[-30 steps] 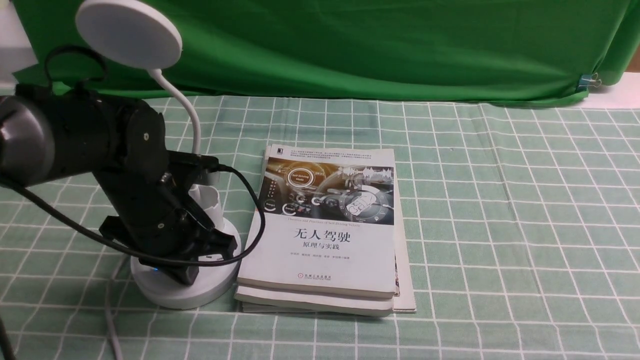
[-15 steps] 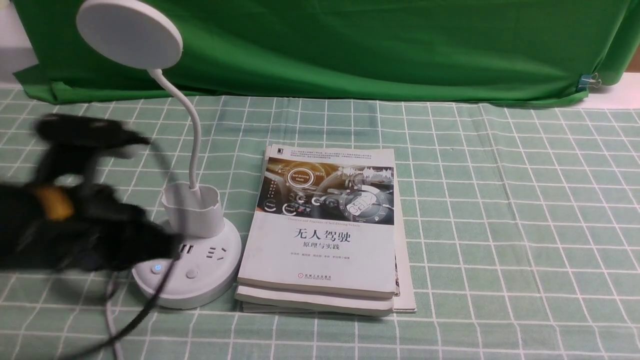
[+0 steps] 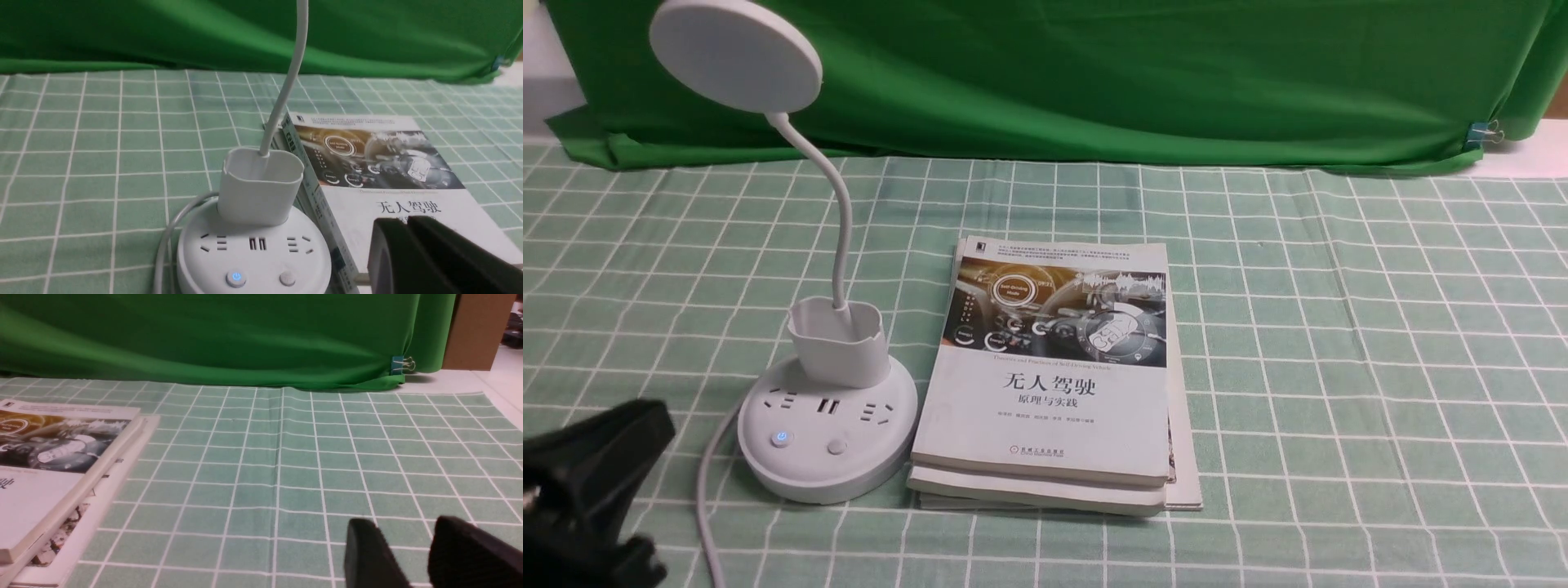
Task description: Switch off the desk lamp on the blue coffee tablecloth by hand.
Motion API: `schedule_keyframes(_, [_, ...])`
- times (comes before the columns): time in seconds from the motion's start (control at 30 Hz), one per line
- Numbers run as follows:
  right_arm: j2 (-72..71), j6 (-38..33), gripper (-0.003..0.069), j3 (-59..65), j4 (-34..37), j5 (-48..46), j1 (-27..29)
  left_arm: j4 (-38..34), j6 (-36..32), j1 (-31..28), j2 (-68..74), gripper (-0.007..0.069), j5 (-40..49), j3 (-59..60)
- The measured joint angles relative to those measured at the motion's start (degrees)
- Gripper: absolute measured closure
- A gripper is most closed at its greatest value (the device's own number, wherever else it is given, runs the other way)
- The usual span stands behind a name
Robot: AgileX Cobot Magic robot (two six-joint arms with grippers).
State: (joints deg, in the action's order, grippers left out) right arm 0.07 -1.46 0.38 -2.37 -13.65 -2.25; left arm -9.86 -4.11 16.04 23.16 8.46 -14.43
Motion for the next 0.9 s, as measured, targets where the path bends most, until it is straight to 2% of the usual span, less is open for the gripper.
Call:
schedule_keyframes(0.4, [0.00,0.00,0.0417,0.00,0.00,0.00,0.00,0.92,0.65,0.00,-1.08,0.0601,-1.10,6.88])
schedule_keyframes(0.57, [0.00,0.00,0.0417,0.00,0.00,0.00,0.00,7.13,0.65,0.00,-1.08,0.0601,-1.24,7.22])
schedule_keyframes(0.73, [0.00,0.00,0.0417,0.00,0.00,0.00,0.00,9.86,0.65,-0.31,-1.64,0.0601,-1.97,8.70])
schedule_keyframes(0.8, [0.00,0.00,0.0417,0.00,0.00,0.00,0.00,9.86,0.65,-1.47,-2.57,0.0601,-2.11,9.39])
schedule_keyframes(0.9, [0.00,0.00,0.0417,0.00,0.00,0.00,0.00,8.34,0.65,-6.50,-5.98,0.0601,-2.10,10.82])
